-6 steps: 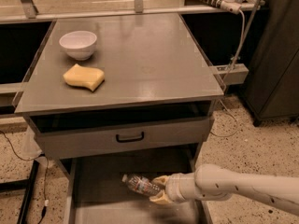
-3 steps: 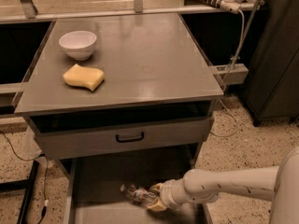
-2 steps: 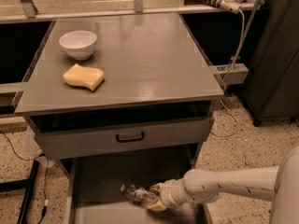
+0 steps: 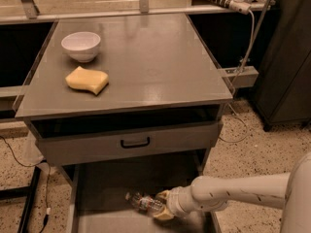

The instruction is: Place water bottle into middle drawer

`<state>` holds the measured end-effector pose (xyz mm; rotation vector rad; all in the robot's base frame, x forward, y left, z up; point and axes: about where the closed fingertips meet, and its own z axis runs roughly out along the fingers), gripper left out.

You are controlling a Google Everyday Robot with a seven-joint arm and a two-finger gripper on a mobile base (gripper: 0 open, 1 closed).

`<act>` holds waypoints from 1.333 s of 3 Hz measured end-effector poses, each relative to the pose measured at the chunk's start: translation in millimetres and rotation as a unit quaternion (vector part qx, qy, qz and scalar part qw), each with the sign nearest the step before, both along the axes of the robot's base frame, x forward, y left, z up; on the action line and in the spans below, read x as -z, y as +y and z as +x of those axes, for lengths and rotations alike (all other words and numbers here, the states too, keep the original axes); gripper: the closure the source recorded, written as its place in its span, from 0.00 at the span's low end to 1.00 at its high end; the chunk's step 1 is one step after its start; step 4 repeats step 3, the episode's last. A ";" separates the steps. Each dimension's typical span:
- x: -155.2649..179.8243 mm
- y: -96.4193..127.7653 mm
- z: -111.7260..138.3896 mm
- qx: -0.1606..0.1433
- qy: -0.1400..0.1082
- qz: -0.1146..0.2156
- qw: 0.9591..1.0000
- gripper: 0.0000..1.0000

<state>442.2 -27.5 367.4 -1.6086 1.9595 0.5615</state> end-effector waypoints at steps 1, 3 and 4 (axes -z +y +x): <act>0.0 0.0 0.0 0.000 0.000 0.000 1.000 0.13; 0.0 0.1 0.0 0.000 0.000 0.000 1.000 0.00; 0.0 0.1 0.0 0.000 0.000 0.000 1.000 0.00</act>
Offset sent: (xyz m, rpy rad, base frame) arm 0.0000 0.0000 0.0000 0.0000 0.0000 0.0000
